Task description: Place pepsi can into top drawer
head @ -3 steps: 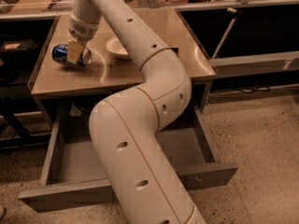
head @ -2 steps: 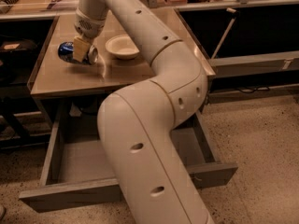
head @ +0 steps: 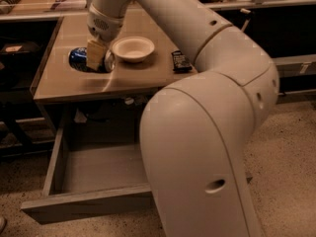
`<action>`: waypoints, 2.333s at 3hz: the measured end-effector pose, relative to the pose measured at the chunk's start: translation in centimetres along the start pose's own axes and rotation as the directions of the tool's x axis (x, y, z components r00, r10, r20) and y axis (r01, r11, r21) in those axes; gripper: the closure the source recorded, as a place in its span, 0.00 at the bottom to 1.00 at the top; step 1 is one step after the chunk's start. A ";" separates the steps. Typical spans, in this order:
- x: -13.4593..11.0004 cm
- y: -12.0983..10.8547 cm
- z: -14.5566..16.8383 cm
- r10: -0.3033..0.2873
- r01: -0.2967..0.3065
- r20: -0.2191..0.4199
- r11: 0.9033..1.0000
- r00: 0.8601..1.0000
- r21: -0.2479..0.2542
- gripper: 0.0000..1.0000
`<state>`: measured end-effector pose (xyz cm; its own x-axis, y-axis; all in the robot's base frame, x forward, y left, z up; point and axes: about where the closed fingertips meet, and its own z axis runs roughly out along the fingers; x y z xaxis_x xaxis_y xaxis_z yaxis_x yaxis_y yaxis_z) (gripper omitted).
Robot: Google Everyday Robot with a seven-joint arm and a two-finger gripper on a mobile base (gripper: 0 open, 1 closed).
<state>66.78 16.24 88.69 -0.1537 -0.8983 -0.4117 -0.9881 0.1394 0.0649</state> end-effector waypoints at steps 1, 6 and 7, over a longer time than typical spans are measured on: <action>1.1 1.0 2.2 0.006 -0.007 -0.040 0.999 0.999 -0.036 1.00; 7.4 13.2 3.2 0.165 -0.176 -0.077 0.971 0.983 -0.161 1.00; 8.0 13.5 3.9 0.163 -0.178 -0.096 0.969 0.982 -0.169 1.00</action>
Offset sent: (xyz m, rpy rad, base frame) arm -0.0128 0.0004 -0.0210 -0.0327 0.0379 0.0131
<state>52.20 12.58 82.72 -0.3120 -0.8993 -0.3064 -0.9305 0.2241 0.2898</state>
